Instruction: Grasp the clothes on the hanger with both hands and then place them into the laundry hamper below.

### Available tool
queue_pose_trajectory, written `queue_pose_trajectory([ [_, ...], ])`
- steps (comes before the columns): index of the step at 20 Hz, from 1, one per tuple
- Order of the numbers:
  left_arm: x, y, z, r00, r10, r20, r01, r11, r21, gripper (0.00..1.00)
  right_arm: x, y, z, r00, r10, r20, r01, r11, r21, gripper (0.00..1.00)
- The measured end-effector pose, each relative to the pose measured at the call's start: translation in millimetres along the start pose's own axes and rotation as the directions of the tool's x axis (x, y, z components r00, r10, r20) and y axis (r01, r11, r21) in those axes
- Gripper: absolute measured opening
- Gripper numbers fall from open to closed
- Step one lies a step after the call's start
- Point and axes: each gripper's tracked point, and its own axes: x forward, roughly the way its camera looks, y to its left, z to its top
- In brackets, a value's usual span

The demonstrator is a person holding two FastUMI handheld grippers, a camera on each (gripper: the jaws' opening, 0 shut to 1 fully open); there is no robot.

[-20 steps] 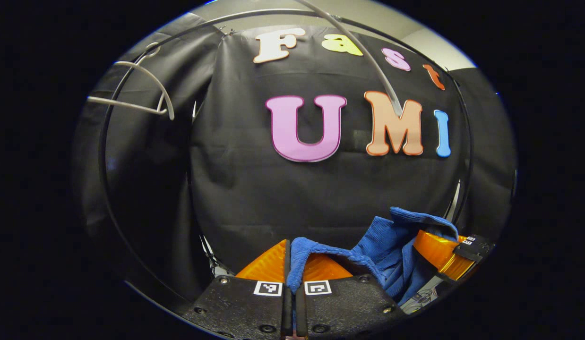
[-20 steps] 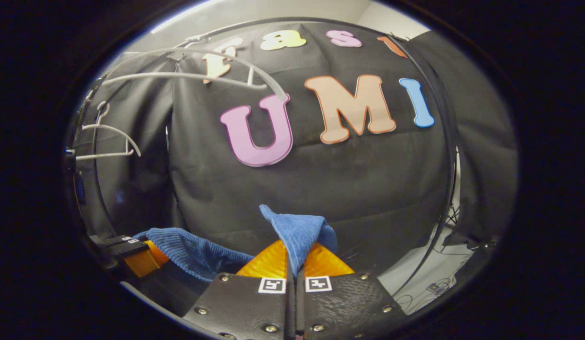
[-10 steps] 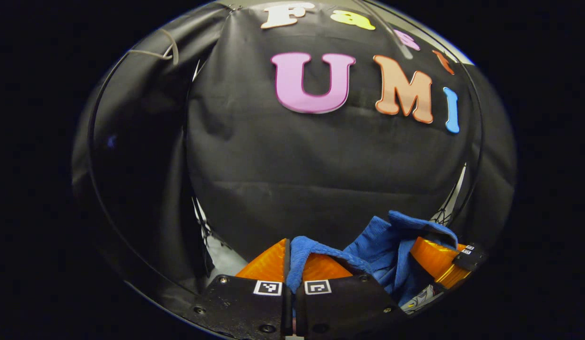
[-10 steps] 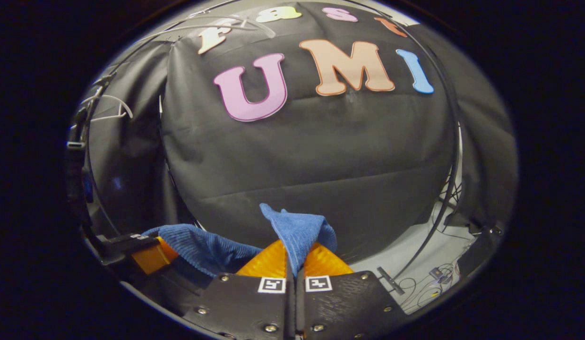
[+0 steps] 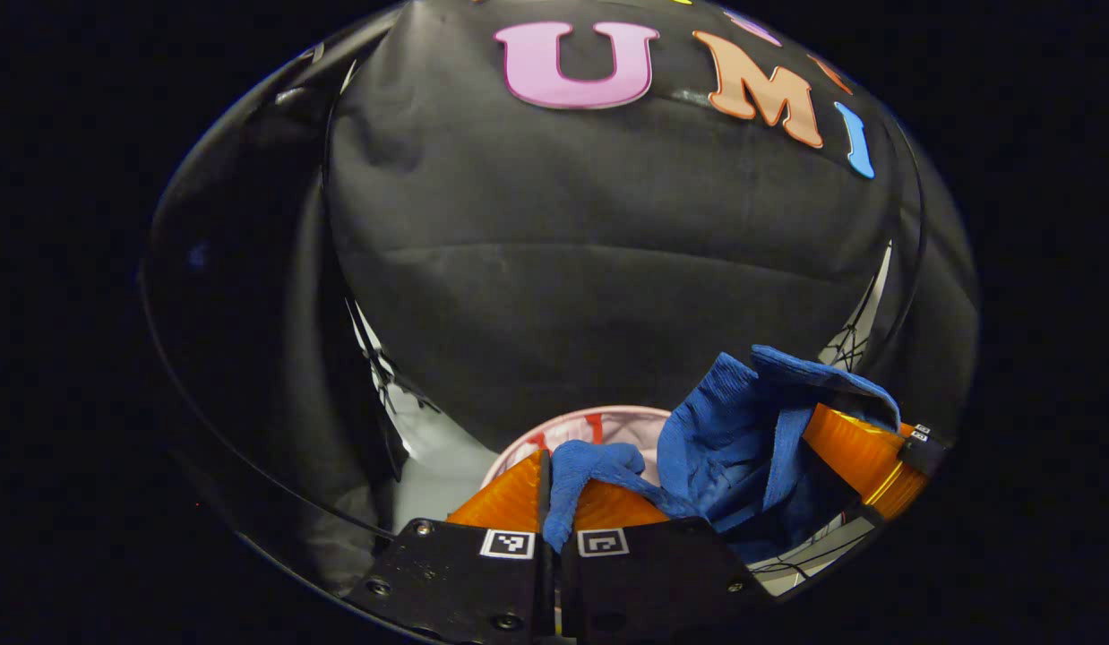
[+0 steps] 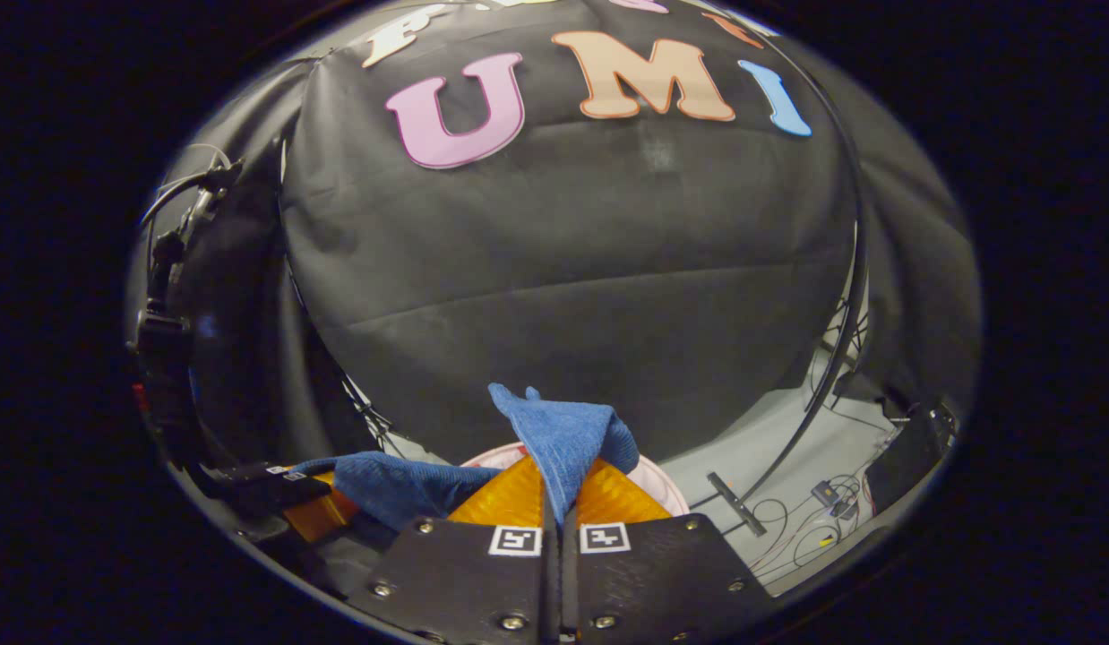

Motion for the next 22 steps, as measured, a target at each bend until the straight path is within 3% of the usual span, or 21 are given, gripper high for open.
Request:
queue_pose_trajectory([
  [8,19.8,6.9,-60.2,0.986,0.025,-0.164,-0.016,0.998,0.060,0.04,14.9,-20.6,-49.2,0.994,-0.044,-0.096,0.048,0.998,0.046,0.04],
  [9,19.1,5.9,-65.9,0.983,0.025,-0.182,-0.013,0.998,0.065,0.03,14.5,-22.5,-49.5,0.994,-0.049,-0.097,0.055,0.997,0.053,0.00],
  [10,18.8,2.9,-73.4,0.978,0.010,-0.208,0.004,0.998,0.067,0.06,13.4,-23.0,-46.1,0.994,-0.057,-0.090,0.062,0.997,0.055,0.13],
  [11,17.0,1.7,-78.3,0.974,0.002,-0.228,0.014,0.998,0.066,0.07,11.7,-22.6,-43.3,0.995,-0.061,-0.078,0.065,0.997,0.051,0.15],
  [13,13.3,-3.7,-80.2,0.969,-0.024,-0.245,0.044,0.996,0.073,0.13,9.9,-25.4,-37.2,0.994,-0.093,-0.060,0.094,0.995,0.021,0.55],
  [15,8.8,-3.8,-67.0,0.979,-0.017,-0.204,0.039,0.994,0.104,0.48,1.3,-27.6,-32.4,0.992,-0.116,-0.050,0.116,0.993,0.001,1.00],
  [18,0.0,7.8,-54.9,0.987,0.008,-0.163,0.010,0.994,0.108,1.00,-9.0,-28.1,-30.6,0.990,-0.129,-0.054,0.130,0.991,0.012,0.96],
  [22,-11.9,19.8,-45.2,0.988,0.030,-0.152,-0.015,0.995,0.099,0.99,-20.7,-23.9,-20.2,0.990,-0.137,-0.040,0.137,0.991,-0.006,1.00],
])
